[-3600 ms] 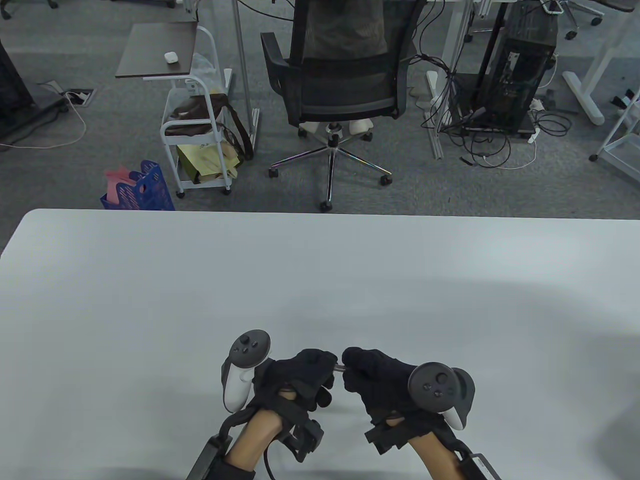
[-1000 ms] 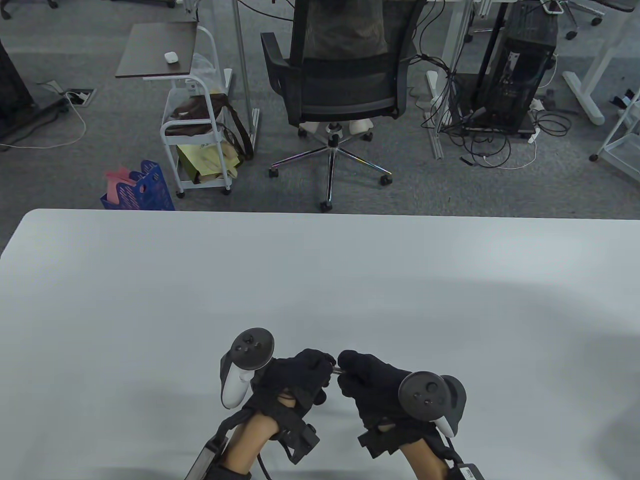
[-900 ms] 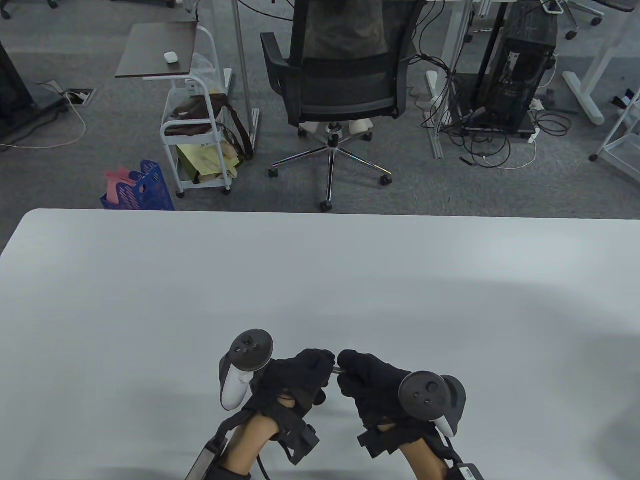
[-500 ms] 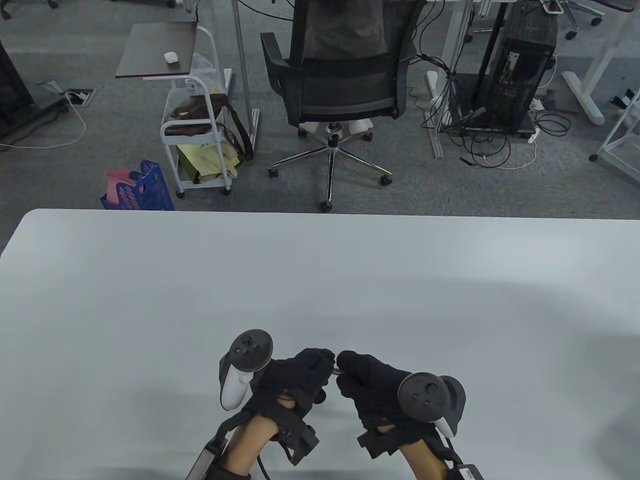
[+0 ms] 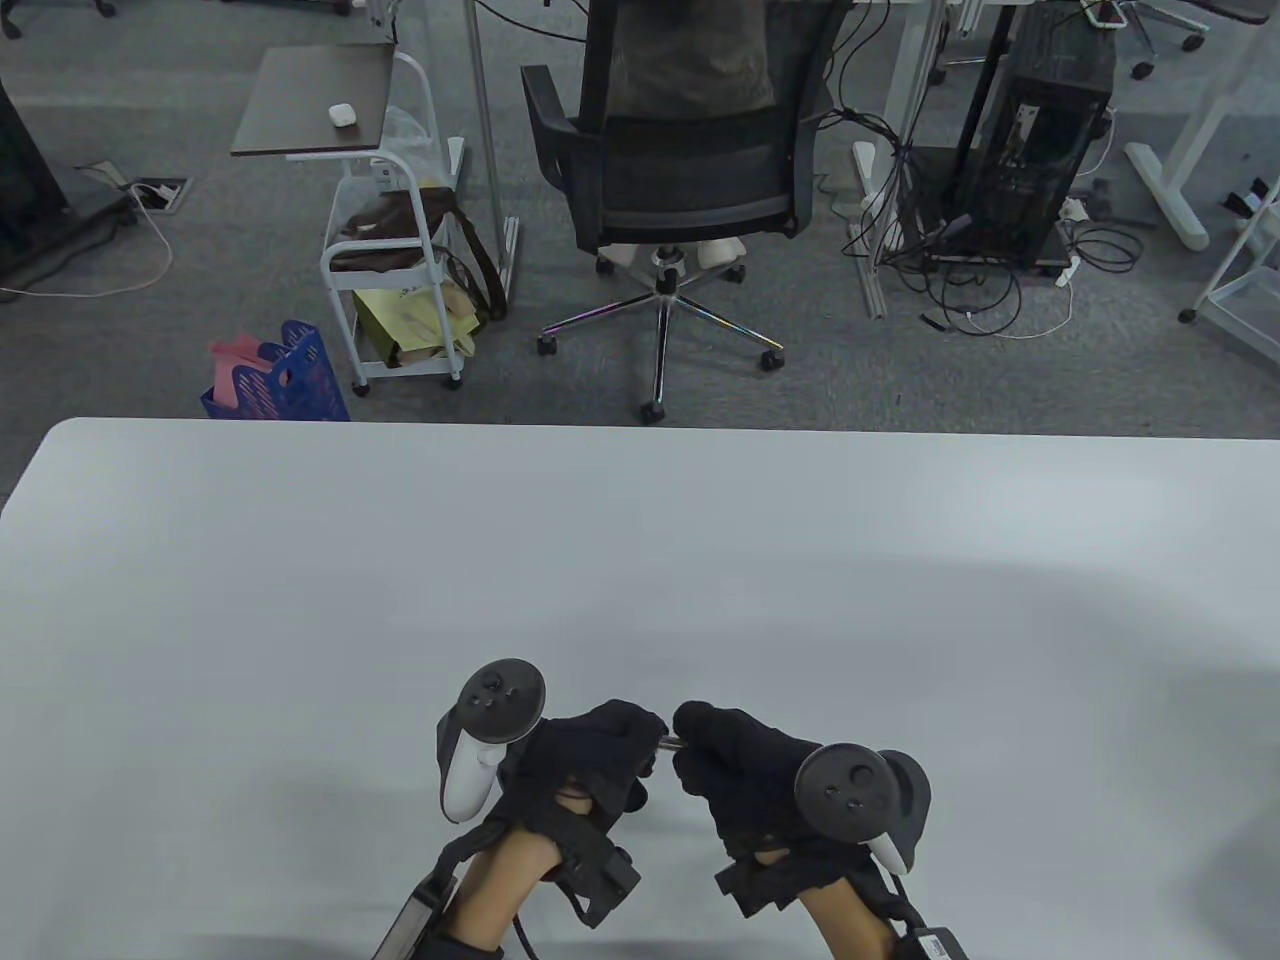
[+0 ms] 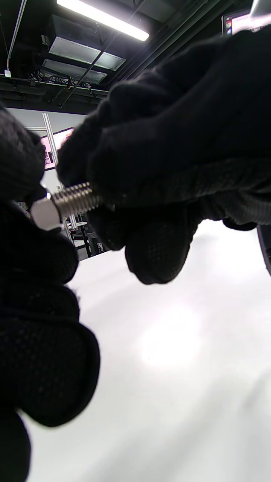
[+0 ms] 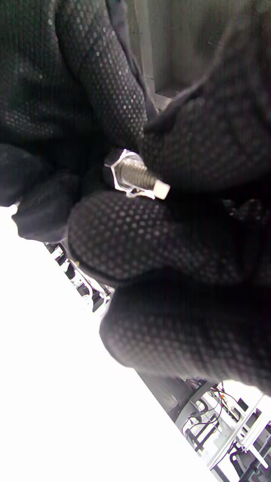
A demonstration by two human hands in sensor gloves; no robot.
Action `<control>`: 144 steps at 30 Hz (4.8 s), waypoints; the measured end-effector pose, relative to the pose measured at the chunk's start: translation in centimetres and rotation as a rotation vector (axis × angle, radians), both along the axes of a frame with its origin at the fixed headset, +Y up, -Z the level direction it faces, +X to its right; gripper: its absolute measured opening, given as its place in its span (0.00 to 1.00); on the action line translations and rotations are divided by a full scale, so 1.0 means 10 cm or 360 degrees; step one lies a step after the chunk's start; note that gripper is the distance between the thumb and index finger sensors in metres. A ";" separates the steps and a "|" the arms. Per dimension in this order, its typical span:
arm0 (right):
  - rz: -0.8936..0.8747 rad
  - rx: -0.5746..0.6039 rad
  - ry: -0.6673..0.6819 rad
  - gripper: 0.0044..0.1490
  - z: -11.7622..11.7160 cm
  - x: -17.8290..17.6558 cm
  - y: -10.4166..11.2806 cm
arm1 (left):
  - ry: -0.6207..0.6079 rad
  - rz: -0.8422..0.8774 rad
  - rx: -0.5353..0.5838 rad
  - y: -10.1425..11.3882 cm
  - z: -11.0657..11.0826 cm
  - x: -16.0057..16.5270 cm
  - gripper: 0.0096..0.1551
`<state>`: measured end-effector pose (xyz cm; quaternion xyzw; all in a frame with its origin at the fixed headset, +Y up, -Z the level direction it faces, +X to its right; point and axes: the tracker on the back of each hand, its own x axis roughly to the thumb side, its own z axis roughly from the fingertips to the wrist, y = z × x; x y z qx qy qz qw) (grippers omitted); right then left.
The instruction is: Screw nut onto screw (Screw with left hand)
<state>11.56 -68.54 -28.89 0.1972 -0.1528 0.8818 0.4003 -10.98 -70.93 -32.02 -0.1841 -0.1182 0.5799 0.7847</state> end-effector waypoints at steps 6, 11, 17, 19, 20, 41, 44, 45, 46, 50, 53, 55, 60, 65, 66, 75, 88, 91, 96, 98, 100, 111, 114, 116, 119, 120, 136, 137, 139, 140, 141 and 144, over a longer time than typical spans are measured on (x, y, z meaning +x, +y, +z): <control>-0.0035 -0.0002 -0.0006 0.28 0.00 0.02 0.01 | -0.0064 0.0056 -0.0023 -0.01 0.00 0.00 0.39; -0.0022 0.0000 -0.0003 0.28 0.00 0.01 0.00 | -0.0036 0.0039 -0.0025 -0.02 -0.01 0.01 0.34; -0.0031 0.0010 -0.0005 0.28 0.00 0.02 0.01 | -0.0098 0.0077 -0.0051 -0.01 -0.01 0.01 0.35; -0.0037 0.0005 0.0001 0.28 0.00 0.01 0.01 | -0.0042 0.0091 -0.0053 -0.03 -0.01 -0.01 0.40; -0.0039 0.0006 0.0002 0.28 0.01 0.01 0.01 | -0.0011 0.0074 -0.0052 -0.04 -0.01 -0.02 0.39; -0.0048 0.0029 -0.0005 0.28 0.02 0.02 0.02 | -0.0132 0.0134 -0.0063 0.00 0.00 0.01 0.37; -0.0055 0.0025 -0.0006 0.28 0.01 0.02 0.02 | -0.0055 0.0079 -0.0050 -0.02 0.00 0.00 0.39; -0.0054 0.0025 -0.0005 0.28 0.01 0.02 0.02 | -0.0053 0.0065 -0.0038 -0.02 -0.01 0.01 0.38; -0.0039 0.0029 -0.0009 0.28 0.01 0.02 0.02 | -0.0064 0.0070 -0.0039 -0.01 -0.01 0.01 0.35; -0.0048 0.0016 -0.0002 0.28 0.01 0.02 0.02 | -0.0131 0.0080 -0.0048 0.02 -0.01 0.04 0.32; -0.0055 0.0027 -0.0008 0.28 0.01 0.03 0.02 | -0.0142 0.0129 -0.0091 -0.01 0.00 0.02 0.36; -0.0058 0.0025 -0.0003 0.28 0.01 0.02 0.02 | -0.0086 0.0122 -0.0076 -0.02 0.00 0.00 0.41; -0.0050 0.0030 0.0004 0.28 0.01 0.02 0.02 | -0.0083 0.0084 -0.0039 0.02 -0.01 0.02 0.33; -0.0053 0.0032 -0.0006 0.28 0.01 0.03 0.02 | -0.0144 0.0106 -0.0072 0.01 0.01 0.02 0.37; -0.0056 0.0027 -0.0006 0.28 0.01 0.03 0.02 | -0.0128 0.0116 -0.0076 0.01 0.01 0.01 0.40; -0.0058 0.0024 0.0001 0.28 0.02 0.03 0.02 | -0.0145 0.0082 -0.0070 0.03 0.00 0.03 0.32; -0.0094 0.0029 -0.0007 0.28 0.02 0.04 0.03 | -0.0187 0.0137 -0.0095 0.02 0.00 0.01 0.38; -0.0088 0.0022 -0.0002 0.28 0.02 0.03 0.02 | -0.0105 0.0098 -0.0077 0.00 0.00 0.00 0.38; -0.0131 -0.0075 0.0057 0.30 0.00 0.02 0.00 | -0.0065 0.0083 -0.0035 0.05 0.00 0.00 0.32; -0.0097 -0.0070 0.0060 0.31 0.00 0.01 0.00 | -0.0069 0.0086 -0.0025 0.06 0.00 0.00 0.32; -0.0053 -0.0048 0.0056 0.30 0.01 0.00 0.01 | -0.0102 0.0092 -0.0017 0.06 0.00 0.02 0.32; -0.0008 0.0036 0.0003 0.30 0.02 0.00 0.03 | -0.0123 0.0108 -0.0016 0.04 -0.01 0.02 0.32; -0.0046 0.0022 0.0002 0.30 0.02 0.02 0.02 | -0.0176 0.0156 -0.0004 0.06 -0.01 0.03 0.32; -0.0055 0.0029 -0.0012 0.30 0.02 0.02 0.03 | -0.0197 0.0187 -0.0004 0.05 -0.01 0.04 0.33; -0.0028 0.0067 -0.0023 0.29 0.03 0.02 0.04 | -0.0124 0.0181 -0.0021 0.02 0.01 0.02 0.41; -0.0033 0.0062 -0.0016 0.29 0.03 0.02 0.04 | -0.0073 0.0149 -0.0017 0.02 0.01 0.01 0.40; -0.0074 0.0042 0.0010 0.29 0.03 0.02 0.03 | -0.0097 0.0160 -0.0025 0.04 -0.01 0.00 0.32; -0.0071 0.0043 0.0010 0.29 0.03 0.02 0.03 | -0.0137 0.0166 -0.0025 0.06 -0.01 0.01 0.32; -0.0094 0.0038 0.0012 0.29 0.03 0.03 0.04 | -0.0194 0.0197 -0.0055 0.06 -0.01 0.01 0.33; -0.0104 0.0037 0.0008 0.29 0.03 0.03 0.04 | -0.0182 0.0217 -0.0064 0.04 -0.01 0.00 0.36; -0.0105 0.0033 0.0010 0.29 0.03 0.03 0.04 | -0.0164 0.0229 -0.0073 0.03 0.00 -0.01 0.40; -0.0101 0.0024 0.0015 0.29 0.03 0.02 0.03 | -0.0040 0.0179 -0.0060 0.01 -0.01 -0.05 0.39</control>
